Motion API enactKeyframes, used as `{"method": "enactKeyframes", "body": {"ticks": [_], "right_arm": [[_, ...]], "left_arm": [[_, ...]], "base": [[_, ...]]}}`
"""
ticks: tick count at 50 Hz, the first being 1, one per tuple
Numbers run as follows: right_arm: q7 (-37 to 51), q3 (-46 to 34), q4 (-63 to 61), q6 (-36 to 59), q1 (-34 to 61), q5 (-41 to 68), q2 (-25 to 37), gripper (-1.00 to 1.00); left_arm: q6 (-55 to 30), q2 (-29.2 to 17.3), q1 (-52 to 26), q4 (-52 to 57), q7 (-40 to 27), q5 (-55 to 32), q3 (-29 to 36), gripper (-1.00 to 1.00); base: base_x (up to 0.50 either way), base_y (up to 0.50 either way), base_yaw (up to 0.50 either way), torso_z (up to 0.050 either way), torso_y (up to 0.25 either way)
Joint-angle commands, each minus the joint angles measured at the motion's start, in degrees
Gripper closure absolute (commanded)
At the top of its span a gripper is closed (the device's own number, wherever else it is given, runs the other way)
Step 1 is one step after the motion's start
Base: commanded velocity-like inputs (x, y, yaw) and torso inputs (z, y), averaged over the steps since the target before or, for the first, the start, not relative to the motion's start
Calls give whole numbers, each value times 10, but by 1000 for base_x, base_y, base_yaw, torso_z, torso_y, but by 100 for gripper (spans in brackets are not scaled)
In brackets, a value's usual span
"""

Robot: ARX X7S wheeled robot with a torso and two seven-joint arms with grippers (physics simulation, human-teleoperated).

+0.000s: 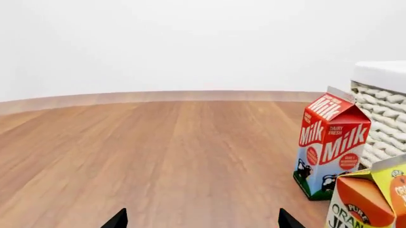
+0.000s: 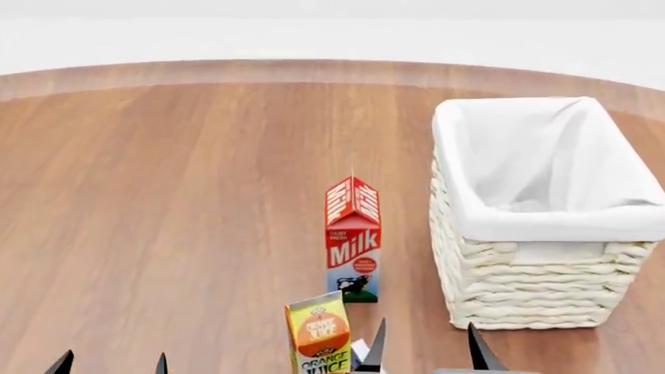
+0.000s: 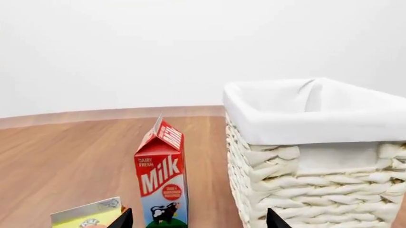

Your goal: Pick up the orange juice, and put it in the basket.

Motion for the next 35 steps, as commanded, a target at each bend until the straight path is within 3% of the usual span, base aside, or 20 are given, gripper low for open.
{"method": "enactKeyframes", "body": {"ticks": [1,35], "right_arm": [[4,-5,4,-5,0,2,4,-100],[24,-26,-15,0,-12,-1,12,-100]], "left_arm": [[1,-3,-1,0,-4,-3,4,-100],[4,-12,-3,-1,-14,-12,15,-100]], "base": [[242,0,0,0,0],[205,0,0,0,0]]}}
